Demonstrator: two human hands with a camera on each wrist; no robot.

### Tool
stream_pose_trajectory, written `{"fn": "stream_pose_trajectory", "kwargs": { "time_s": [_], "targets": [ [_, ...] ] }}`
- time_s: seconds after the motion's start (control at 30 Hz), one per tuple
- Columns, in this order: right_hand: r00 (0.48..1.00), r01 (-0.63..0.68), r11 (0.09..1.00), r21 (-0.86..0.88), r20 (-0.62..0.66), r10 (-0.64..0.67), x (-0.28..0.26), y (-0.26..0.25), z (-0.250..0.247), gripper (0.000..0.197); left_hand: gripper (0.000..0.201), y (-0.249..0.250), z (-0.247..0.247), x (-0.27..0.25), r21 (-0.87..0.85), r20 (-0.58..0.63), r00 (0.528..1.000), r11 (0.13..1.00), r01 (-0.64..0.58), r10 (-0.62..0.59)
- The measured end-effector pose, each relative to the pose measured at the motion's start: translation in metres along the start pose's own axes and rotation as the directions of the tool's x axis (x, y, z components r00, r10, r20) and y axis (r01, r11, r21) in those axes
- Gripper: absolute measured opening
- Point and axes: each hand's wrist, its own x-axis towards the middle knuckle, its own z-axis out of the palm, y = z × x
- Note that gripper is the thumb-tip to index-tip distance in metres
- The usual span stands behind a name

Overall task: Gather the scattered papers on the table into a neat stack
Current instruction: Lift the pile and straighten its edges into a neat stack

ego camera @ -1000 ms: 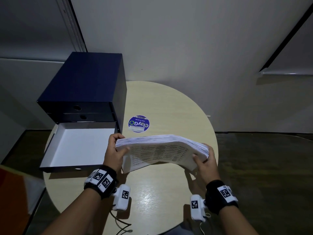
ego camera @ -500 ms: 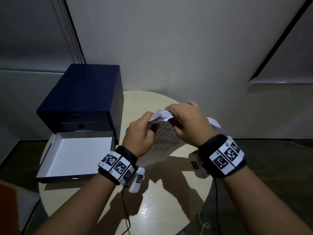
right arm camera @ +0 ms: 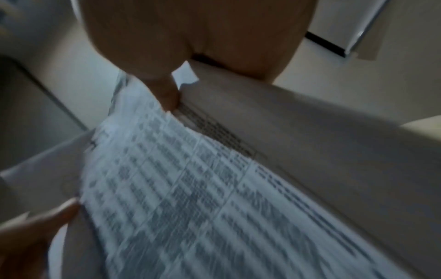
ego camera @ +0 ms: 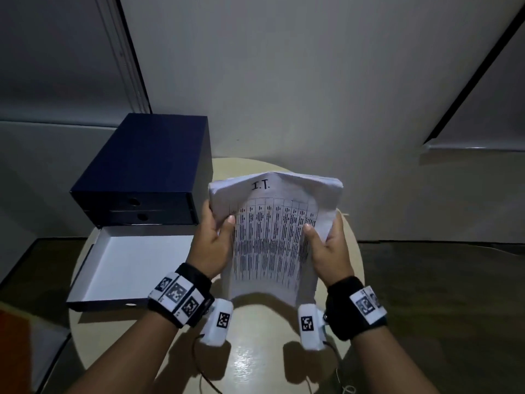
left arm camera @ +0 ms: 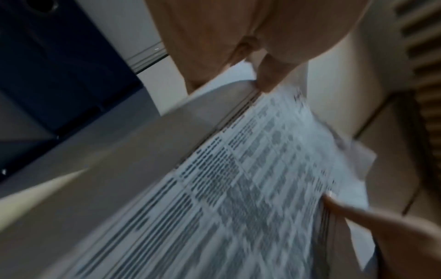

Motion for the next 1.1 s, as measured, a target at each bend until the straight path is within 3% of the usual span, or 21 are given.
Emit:
{"fn": "stream_pose_trajectory", "kwargs": {
  "time_s": [0.1, 0.2, 0.4, 0.53, 0.67, 1.1],
  "targets": [
    [0.998, -0.065, 0.997, 0.041, 0.028, 0.064, -0.017, 0.021, 0.012, 0.045, 0.044, -0.017, 0.004, -0.013, 0.086, -0.024, 0.999, 0.995, 0.044, -0.042],
    [0.991, -0.12, 0.993, -0.021, 0.057, 0.121, -0.03, 0.039, 0.022, 0.045, 0.041, -0.033, 0.006, -0.024, 0.068, -0.008, 0.995, 0.992, 0.102, -0.102],
    [0.995, -0.062, 0.998, 0.0, -0.083, 0.062, -0.025, 0.03, 0.022, 0.051, 0.045, -0.025, 0.002, -0.017, 0.065, -0.053, 0.998, 0.997, 0.029, -0.026],
    [0.968, 0.002, 0.999, 0.042, -0.25, 0.009, -0.01, 0.006, 0.027, 0.032, 0.029, -0.007, 0.006, 0.001, -0.013, -0.138, 0.99, 0.999, -0.031, 0.029],
    [0.925, -0.104, 0.992, 0.065, -0.36, 0.121, 0.005, -0.001, 0.033, 0.017, 0.015, -0.001, 0.012, 0.016, -0.041, -0.235, 0.971, 0.998, 0.038, -0.046],
    [0.926, -0.111, 0.993, 0.044, -0.357, 0.12, 0.01, 0.003, 0.03, 0.013, 0.015, -0.004, 0.013, 0.023, -0.082, -0.273, 0.956, 0.993, 0.089, -0.108]
  ]
}}
